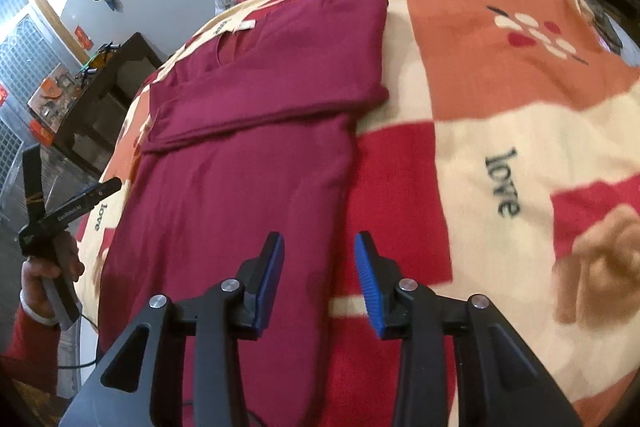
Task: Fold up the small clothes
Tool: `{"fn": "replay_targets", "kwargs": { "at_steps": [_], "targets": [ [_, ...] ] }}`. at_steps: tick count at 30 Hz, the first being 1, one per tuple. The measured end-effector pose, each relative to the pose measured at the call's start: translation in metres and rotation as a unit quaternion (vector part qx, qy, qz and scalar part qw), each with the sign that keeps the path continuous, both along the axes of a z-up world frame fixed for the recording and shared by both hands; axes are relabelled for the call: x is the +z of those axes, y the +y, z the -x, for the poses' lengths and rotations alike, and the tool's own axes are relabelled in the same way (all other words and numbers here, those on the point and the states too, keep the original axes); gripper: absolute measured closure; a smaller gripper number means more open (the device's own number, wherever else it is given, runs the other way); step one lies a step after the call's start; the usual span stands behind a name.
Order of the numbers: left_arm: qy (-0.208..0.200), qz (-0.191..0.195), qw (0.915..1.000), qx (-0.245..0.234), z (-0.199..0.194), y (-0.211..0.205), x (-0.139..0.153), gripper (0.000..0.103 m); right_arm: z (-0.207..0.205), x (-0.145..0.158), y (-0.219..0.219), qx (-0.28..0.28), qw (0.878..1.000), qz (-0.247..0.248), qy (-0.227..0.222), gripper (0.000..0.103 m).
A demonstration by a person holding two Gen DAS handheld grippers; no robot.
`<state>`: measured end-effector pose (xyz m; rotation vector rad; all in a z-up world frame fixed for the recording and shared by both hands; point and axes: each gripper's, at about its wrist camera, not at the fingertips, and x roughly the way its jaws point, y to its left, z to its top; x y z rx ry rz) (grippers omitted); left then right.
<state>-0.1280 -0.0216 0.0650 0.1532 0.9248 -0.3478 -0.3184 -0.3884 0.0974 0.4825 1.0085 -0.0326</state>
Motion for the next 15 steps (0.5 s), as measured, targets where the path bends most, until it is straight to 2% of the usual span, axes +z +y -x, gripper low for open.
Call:
{"fn": "replay_targets", "kwargs": {
  "at_steps": [3, 8, 15],
  "targets": [
    [0.006, 0.004, 1.0, 0.0, 0.01, 0.003, -0.002, 0.015, 0.001, -0.004, 0.009, 0.008, 1.0, 0.014, 0.007, 0.04],
    [0.027, 0.027, 0.9992, 0.01, 0.023, 0.019, -0.008, 0.015, 0.001, -0.013, 0.016, 0.016, 1.0, 0.0, 0.013, 0.039],
    [0.032, 0.009, 0.9994, 0.006, 0.044, 0.033, -0.016, 0.015, 0.003, -0.019, 0.019, 0.007, 1.0, -0.013, 0.009, 0.039]
  ]
}}
